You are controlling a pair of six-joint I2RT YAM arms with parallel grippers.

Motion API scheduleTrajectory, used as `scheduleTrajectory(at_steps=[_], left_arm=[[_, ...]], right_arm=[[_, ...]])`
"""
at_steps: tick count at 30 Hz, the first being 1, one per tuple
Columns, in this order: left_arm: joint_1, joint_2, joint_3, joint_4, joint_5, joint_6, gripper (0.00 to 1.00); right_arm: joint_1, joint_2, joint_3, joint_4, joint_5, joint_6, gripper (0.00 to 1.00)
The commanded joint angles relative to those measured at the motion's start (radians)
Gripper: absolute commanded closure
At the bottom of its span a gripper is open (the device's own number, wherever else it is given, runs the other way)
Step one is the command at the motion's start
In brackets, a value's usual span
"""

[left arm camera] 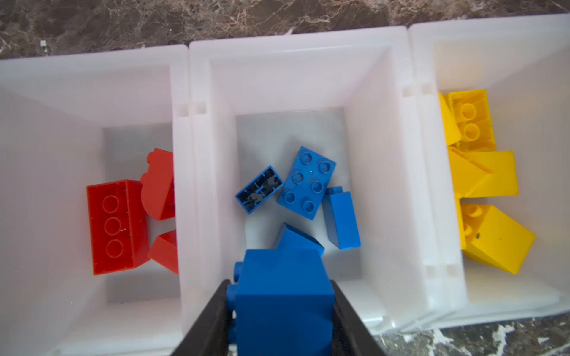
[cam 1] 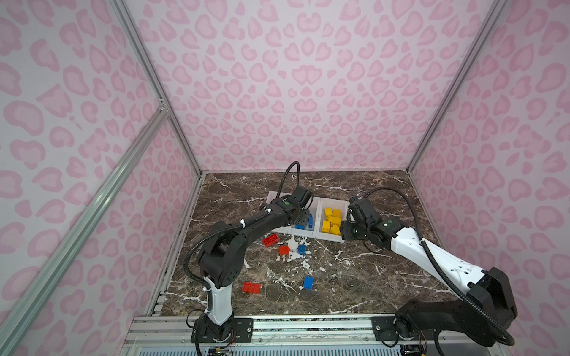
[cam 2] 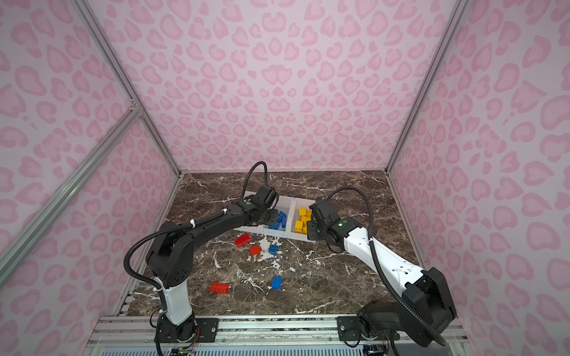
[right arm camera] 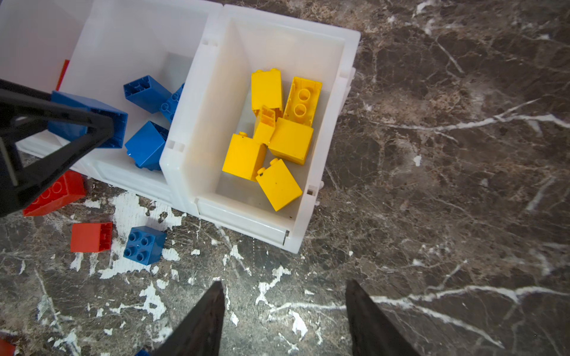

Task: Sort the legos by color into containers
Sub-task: 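Carry the blue brick into the middle compartment and release it, then lower the left gripper onto a loose red brick near the tray and close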

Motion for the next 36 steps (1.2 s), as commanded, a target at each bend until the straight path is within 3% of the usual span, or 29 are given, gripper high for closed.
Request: scheduleTrajectory(at_steps=[1, 4, 8, 31, 36], left_arm=[[0.003, 0.000, 0.014, 0.046, 0.029, 0.016, 0.48], [0.003, -0.010, 0.013, 0.053, 0.026, 0.011, 0.39], [0.003, -0.029, -0.002, 0.062, 0.019, 0.011, 0.35], [0.008, -0.162, -0.098, 0.094, -0.012, -0.025, 0.34], [0.021, -0.230, -0.191, 0.103, -0.028, -0.044, 0.34]], right_arm=[[0.005, 0.000, -0.003, 0.000, 0.010, 0.018, 0.37], [0.012, 0.003, 0.002, 0.000, 0.013, 0.020, 0.36], [0.023, 0.009, 0.008, -0.002, 0.019, 0.023, 0.36], [0.071, 0.057, 0.032, -0.006, 0.021, 0.033, 0.36], [0.104, 0.083, 0.034, 0.006, 0.024, 0.047, 0.36]])
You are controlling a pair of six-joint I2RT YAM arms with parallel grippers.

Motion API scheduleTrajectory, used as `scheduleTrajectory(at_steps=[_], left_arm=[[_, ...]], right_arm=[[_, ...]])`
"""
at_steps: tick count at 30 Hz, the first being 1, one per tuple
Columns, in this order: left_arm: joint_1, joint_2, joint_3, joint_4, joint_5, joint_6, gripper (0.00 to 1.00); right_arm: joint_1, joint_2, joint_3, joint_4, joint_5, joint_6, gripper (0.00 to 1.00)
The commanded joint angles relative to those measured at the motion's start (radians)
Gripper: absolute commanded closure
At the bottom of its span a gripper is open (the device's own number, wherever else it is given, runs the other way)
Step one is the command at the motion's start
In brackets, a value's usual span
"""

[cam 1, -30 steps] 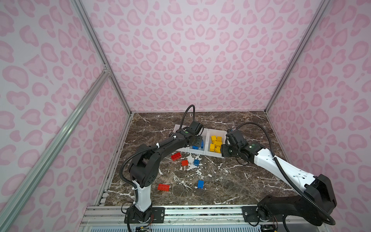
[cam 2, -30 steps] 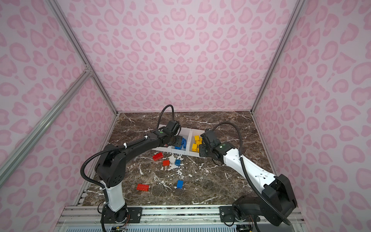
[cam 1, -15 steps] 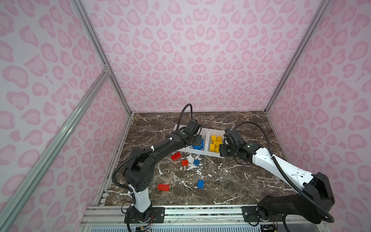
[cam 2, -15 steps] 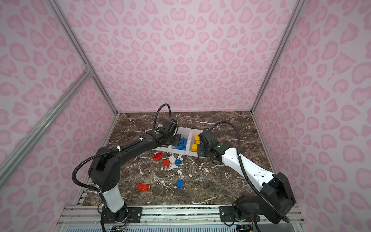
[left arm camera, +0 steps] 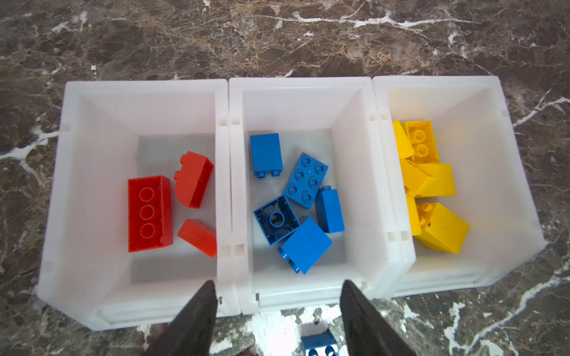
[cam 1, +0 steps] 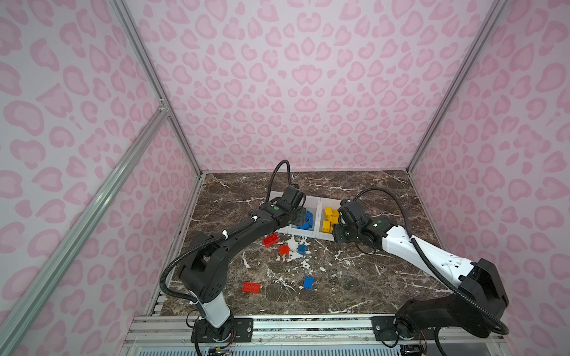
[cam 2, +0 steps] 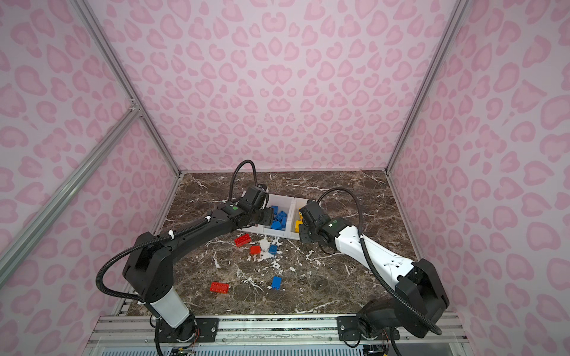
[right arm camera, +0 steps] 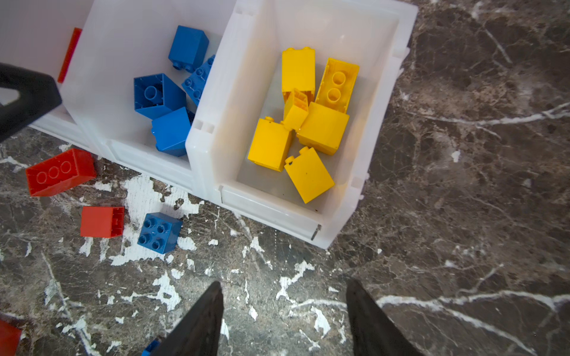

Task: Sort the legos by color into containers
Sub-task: 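Lower the left gripper onto a loose red brick near the tray and close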

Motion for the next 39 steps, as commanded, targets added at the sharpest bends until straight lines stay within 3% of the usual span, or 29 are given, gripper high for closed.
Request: scheduleTrajectory(at_steps=[1, 16, 27, 39], left_arm=[[0.010, -0.049, -0.046, 0.015, -0.028, -0.019, 0.34], [0.102, -0.285, -0.386, 0.030, -0.074, -0.004, 0.34], [0.126, -0.183, -0.397, 0.083, -0.009, 0.283, 0.33], [0.142, -0.054, -0.338, 0.077, -0.001, 0.401, 0.34]], right_arm=[[0.020, 0.018, 0.004, 0.013, 0.010, 0.017, 0.36], [0.084, 0.067, -0.011, 0.052, 0.008, 0.057, 0.35], [0.097, 0.067, -0.019, 0.056, 0.009, 0.064, 0.35], [0.096, 0.050, -0.046, 0.058, 0.013, 0.073, 0.35]])
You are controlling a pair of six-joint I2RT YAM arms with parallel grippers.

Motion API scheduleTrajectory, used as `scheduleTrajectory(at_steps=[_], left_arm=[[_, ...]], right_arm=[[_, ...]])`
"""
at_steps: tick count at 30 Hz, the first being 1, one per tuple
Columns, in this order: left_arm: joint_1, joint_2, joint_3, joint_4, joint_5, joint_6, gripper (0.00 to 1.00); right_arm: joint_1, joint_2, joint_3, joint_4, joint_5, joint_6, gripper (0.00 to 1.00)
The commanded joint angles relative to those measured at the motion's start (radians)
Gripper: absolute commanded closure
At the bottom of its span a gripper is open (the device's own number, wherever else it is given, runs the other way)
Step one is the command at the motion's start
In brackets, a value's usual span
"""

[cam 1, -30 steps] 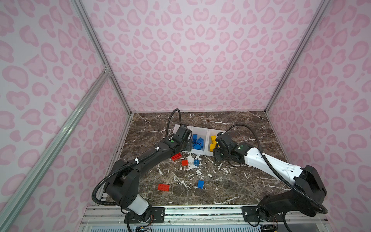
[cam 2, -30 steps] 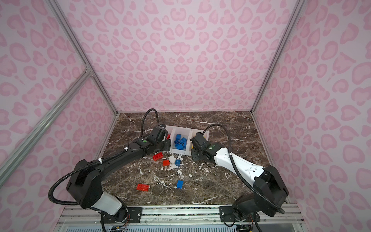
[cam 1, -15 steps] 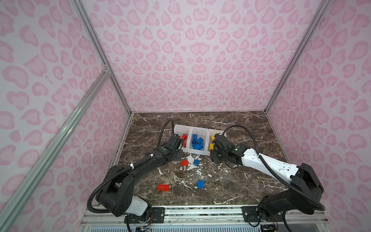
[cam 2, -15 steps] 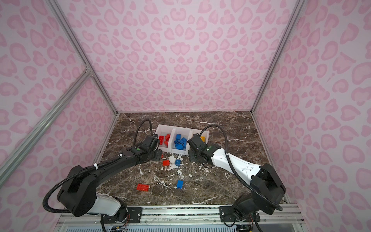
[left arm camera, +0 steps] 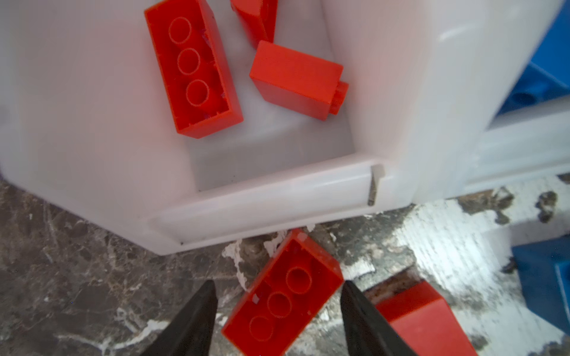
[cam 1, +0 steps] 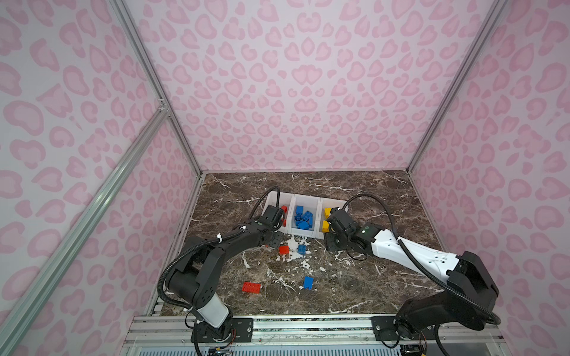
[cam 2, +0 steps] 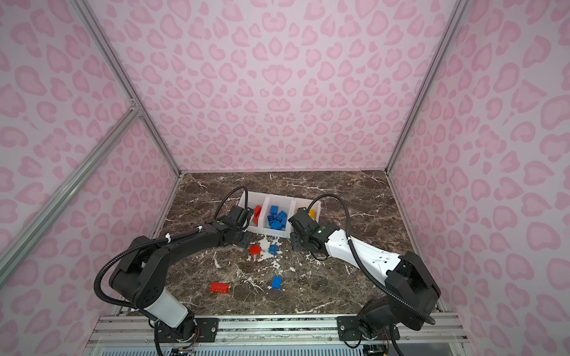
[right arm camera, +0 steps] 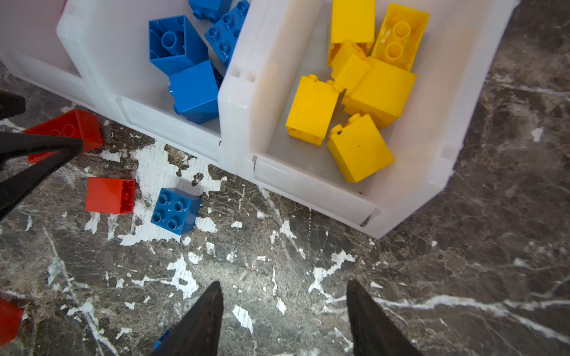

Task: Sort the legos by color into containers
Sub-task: 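Lower the left gripper onto a loose red brick near the tray and close, then carry the red brick into the red compartment and release it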

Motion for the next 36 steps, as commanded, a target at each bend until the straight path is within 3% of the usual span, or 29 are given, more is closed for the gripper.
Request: scheduleTrajectory(at_steps=[1, 9, 16, 22, 29, 36], left_arm=[[0.008, 0.012, 0.009, 0.019, 0.020, 0.042, 0.34], [0.025, 0.062, 0.037, -0.012, 0.066, 0.052, 0.38], [0.025, 0.068, 0.042, -0.036, 0.132, 0.043, 0.54], [0.025, 0.056, 0.036, -0.049, 0.169, 0.018, 0.61], [0.021, -0.037, 0.011, -0.069, 0.195, -0.041, 0.62], [0.028, -0.106, 0.117, -0.128, 0.159, -0.050, 0.62]], right_arm=[[0.001, -0.001, -0.009, 0.008, 0.013, 0.009, 0.35], [0.002, 0.002, -0.008, 0.008, 0.011, 0.013, 0.35], [0.004, -0.004, -0.010, 0.007, 0.013, 0.016, 0.35], [0.004, -0.003, -0.008, 0.002, 0.015, 0.016, 0.35], [0.004, -0.004, -0.011, 0.005, 0.017, 0.018, 0.35], [0.005, -0.001, -0.008, 0.007, 0.016, 0.017, 0.36]])
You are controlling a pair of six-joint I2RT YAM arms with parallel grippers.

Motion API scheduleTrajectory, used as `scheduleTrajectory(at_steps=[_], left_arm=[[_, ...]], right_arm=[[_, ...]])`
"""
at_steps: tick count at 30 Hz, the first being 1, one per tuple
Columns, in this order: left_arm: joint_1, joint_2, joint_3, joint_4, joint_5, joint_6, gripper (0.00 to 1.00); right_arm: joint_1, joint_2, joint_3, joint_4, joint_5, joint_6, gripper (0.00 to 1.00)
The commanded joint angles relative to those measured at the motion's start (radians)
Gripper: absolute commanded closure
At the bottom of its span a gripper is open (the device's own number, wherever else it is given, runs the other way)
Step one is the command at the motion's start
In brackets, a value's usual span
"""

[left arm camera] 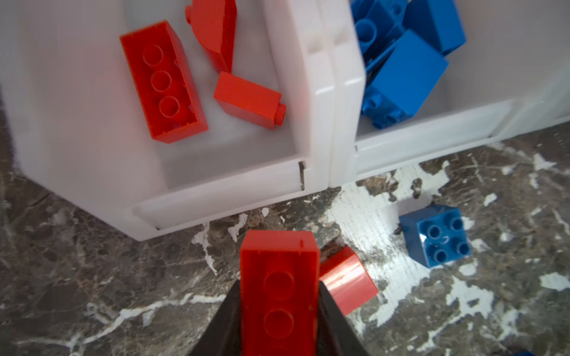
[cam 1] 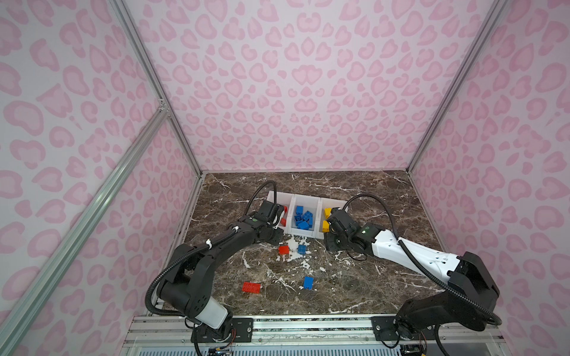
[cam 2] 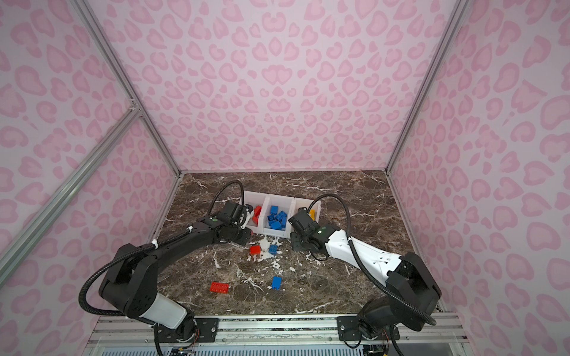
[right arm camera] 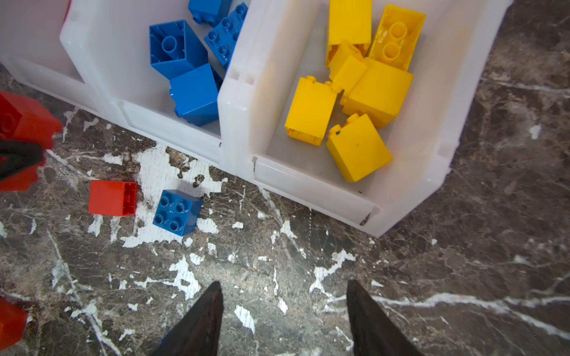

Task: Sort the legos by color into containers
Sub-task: 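Carry the red brick into the red compartment and release it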

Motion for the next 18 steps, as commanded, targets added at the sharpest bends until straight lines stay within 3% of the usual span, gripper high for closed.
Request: scheduleTrajectory(at_steps=[1, 14, 18], left_arm=[[0.009, -0.005, 0.076, -0.021, -0.034, -0.007, 0.63], [0.072, 0.317, 0.464, -0.075, -0.162, -0.038, 0.62], [0.076, 0.340, 0.494, -0.074, -0.180, -0.049, 0.49]], right_arm=[[0.003, 0.002, -0.005, 0.007, 0.011, 0.002, 0.36], [0.007, -0.050, -0.021, -0.027, 0.036, 0.008, 0.36], [0.007, -0.072, -0.032, -0.035, 0.045, 0.012, 0.35]])
